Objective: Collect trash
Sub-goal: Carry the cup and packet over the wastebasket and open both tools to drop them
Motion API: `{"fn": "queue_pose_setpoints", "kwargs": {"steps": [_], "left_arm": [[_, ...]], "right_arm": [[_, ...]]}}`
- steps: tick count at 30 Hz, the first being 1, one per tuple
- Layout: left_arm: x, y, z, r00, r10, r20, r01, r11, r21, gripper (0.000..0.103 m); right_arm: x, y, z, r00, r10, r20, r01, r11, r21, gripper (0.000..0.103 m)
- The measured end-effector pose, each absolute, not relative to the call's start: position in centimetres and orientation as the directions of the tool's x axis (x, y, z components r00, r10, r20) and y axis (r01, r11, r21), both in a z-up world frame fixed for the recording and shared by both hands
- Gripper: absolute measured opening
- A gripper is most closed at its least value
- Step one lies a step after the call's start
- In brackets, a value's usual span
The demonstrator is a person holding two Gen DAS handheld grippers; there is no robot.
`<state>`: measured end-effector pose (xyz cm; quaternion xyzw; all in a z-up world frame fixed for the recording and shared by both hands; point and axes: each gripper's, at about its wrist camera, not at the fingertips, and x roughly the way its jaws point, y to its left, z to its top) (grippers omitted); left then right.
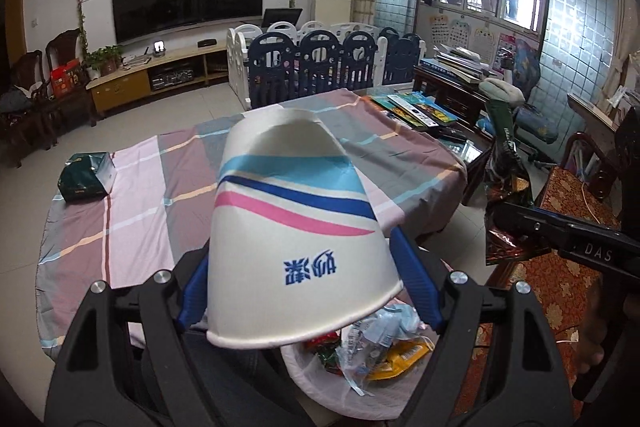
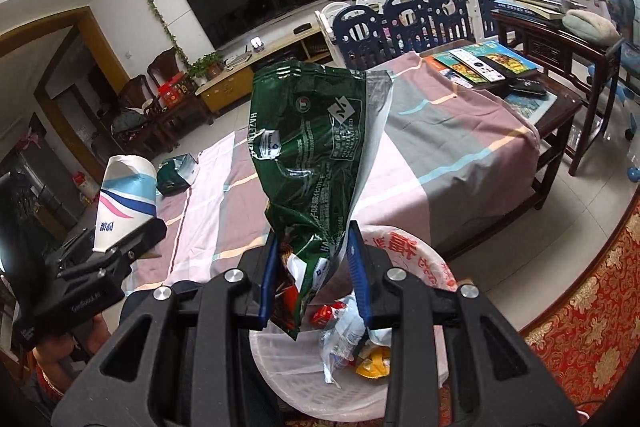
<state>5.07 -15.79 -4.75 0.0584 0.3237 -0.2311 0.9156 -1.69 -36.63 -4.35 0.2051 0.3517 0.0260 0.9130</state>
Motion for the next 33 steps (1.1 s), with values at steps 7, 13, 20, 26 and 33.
{"fn": "queue_pose_setpoints", "kwargs": {"steps": [7,13,20,26,33], "left_arm": [[5.5,-19.6,-9.0,0.529,-0.439,-0.726,0.557,0.825,-0.094,0.086],[5.8,-19.4,-8.9,0.552,-0.428,-0.716,0.549,0.832,-0.074,0.097],[6.3,-16.1,-6.5,0.627,-0.371,-0.685,0.442,0.894,-0.080,0.098],[5.4,-12.9,-3.6,0.701,-0.309,-0.642,0.342,0.937,-0.077,0.099],[3.7,-10.4,0.1,0.759,-0.202,-0.619,0.222,0.974,-0.047,0.099]], "right_arm": [[-2.8,-38.8,-5.1,0.742,0.180,-0.646,0.156,0.891,0.427,0.033],[-2.2,-38.2,-6.4,0.705,0.201,-0.681,0.154,0.893,0.423,0.033],[-0.3,-34.6,-10.3,0.540,0.193,-0.819,0.177,0.926,0.334,0.045],[-1.0,-34.0,-8.3,0.569,0.140,-0.811,0.193,0.935,0.297,0.079],[-3.6,-31.8,-1.4,0.698,0.011,-0.716,0.167,0.970,0.177,0.099]]}}
